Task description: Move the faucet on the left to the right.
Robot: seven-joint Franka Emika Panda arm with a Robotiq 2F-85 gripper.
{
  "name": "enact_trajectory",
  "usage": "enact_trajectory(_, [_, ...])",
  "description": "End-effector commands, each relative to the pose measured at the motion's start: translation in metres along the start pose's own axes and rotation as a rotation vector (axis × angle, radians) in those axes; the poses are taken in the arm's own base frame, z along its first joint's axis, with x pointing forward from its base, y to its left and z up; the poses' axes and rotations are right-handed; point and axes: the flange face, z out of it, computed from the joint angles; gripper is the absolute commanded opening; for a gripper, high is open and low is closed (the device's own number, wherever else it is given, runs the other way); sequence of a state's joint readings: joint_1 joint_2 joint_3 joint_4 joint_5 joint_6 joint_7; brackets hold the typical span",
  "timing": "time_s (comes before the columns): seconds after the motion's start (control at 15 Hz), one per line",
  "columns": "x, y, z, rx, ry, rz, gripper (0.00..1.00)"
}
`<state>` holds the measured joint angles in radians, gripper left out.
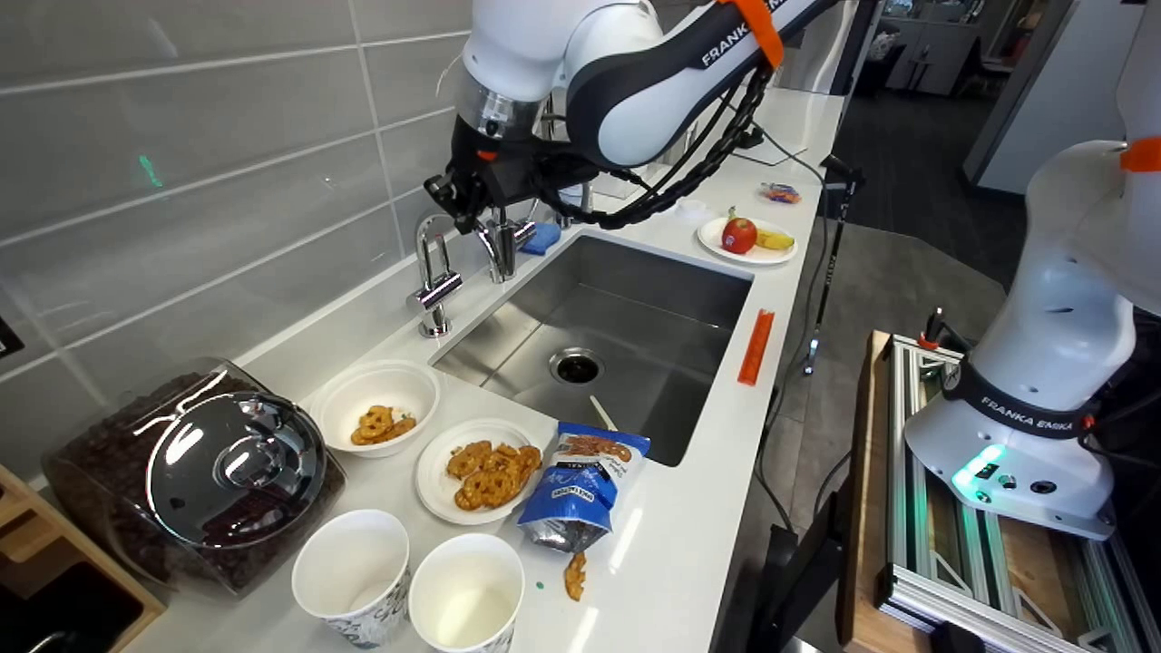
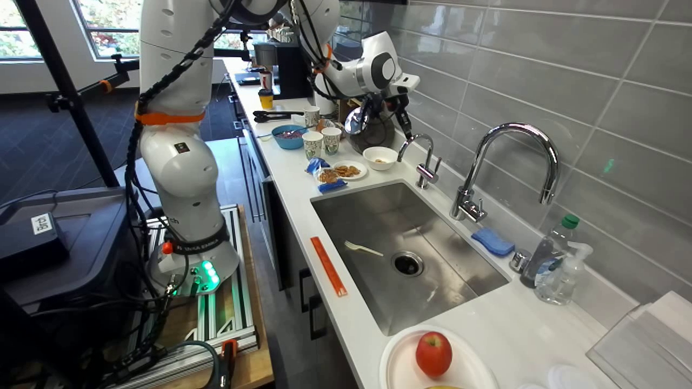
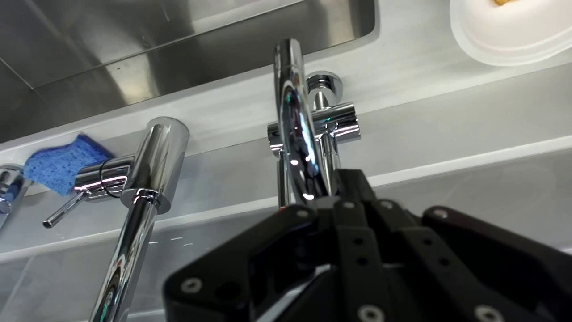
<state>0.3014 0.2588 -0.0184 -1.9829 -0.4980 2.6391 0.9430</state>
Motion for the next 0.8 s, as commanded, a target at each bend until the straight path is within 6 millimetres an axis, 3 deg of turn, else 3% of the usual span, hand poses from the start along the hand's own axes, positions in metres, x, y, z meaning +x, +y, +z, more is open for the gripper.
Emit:
enact_trajectory(0.0, [0.007,0.024,0.011,-0.045,0.002,0.062,0.0])
enact_trajectory(0.73, [0.022,0.062,0.024,-0.1,0.042,0.157,0.0])
